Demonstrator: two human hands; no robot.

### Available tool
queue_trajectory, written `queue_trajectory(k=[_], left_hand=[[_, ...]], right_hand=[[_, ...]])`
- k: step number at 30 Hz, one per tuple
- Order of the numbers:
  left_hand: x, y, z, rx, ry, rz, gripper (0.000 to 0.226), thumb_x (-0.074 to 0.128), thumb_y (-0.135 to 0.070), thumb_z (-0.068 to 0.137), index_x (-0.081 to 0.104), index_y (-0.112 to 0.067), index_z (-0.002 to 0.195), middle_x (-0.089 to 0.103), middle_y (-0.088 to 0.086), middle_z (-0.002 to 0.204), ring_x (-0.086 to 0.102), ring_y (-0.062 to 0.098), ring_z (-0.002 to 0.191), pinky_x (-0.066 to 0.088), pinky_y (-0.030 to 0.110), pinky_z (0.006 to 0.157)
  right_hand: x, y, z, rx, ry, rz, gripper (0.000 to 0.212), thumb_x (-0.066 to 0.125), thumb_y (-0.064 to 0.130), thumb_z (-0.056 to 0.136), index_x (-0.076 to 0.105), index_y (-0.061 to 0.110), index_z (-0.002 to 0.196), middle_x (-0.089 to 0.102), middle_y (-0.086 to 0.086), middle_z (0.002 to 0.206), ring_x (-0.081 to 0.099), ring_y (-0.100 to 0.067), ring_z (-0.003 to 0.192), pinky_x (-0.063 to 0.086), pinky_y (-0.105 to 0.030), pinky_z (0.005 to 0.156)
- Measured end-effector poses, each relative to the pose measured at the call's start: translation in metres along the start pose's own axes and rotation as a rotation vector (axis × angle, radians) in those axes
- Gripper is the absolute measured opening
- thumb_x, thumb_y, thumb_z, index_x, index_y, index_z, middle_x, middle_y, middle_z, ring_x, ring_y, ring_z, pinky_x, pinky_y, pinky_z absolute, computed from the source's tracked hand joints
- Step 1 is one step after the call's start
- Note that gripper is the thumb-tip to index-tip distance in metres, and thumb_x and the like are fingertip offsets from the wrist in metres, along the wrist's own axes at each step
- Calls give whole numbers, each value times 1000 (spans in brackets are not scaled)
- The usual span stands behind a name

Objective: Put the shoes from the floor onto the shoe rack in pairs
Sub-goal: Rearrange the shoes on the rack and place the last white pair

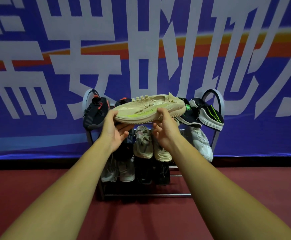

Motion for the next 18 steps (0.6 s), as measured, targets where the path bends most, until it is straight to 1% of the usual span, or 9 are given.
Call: queue_trajectory(k=[2,4,6,8,10,12,14,16,18], left_hand=[[-1,1,2,-3,-13,17,29,50,-33,85,63,-15,104,70,2,79,65,18,68,28,19,39],[2,3,1,-12,5,13,26,47,-23,81,62,-13,101,66,2,79,62,15,59,25,19,40],[8,5,1,-21,39,-18,30,45,-15,77,63,-11,100,67,4,83,62,17,63,27,20,42],[13,7,1,-20,60,-48,32,45,-8,73,63,-10,100,64,7,87,56,19,67,30,21,44],[18,8,2,-14,84,-53,35,45,-3,70,60,-12,101,61,8,88,50,18,66,34,23,47],[26,12,1,-27,133,-21,39,47,-1,70,60,-15,103,65,8,93,54,19,70,38,25,52],[32,16,-1,-34,177,76,31,50,1,74,64,-15,97,69,8,87,58,19,74,39,26,59],[35,18,-3,-30,203,150,21,55,-3,79,66,-17,90,70,7,83,61,21,80,38,28,61],[32,19,-2,-42,188,166,12,61,-17,83,66,-18,95,70,5,87,64,21,83,37,27,60]], right_hand=[[-3,1,3,7,9,-43,50,69,38,84,60,9,124,64,1,76,47,-4,43,32,-18,41],[-5,3,7,-29,22,-43,49,70,40,85,62,7,121,59,3,67,42,-3,42,30,-18,40],[-3,7,10,-89,52,-20,44,72,40,86,64,7,115,59,4,69,41,-2,43,29,-17,39],[2,9,10,-120,84,-36,36,73,37,86,65,10,109,64,5,75,47,-2,47,30,-18,44],[7,6,7,-117,104,-130,42,75,37,84,62,16,118,68,2,89,55,-4,55,32,-21,48],[15,1,3,-99,158,-239,42,74,34,85,58,23,122,65,1,85,53,-7,56,31,-20,45],[21,-6,0,-96,195,-342,31,73,31,86,59,23,113,67,1,84,54,-9,58,33,-17,41],[23,-6,-1,-107,189,-380,24,70,27,88,61,22,109,71,0,91,57,-9,61,36,-18,45],[23,-5,1,-86,189,-271,24,65,18,90,63,19,114,70,-4,93,55,-12,61,35,-20,46]])
Point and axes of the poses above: each hand's wrist, its own z-axis towards the middle knuckle, its own x-axis out of the palm, y = z × x, the point moved 9 cm from there along z, towards the middle knuckle
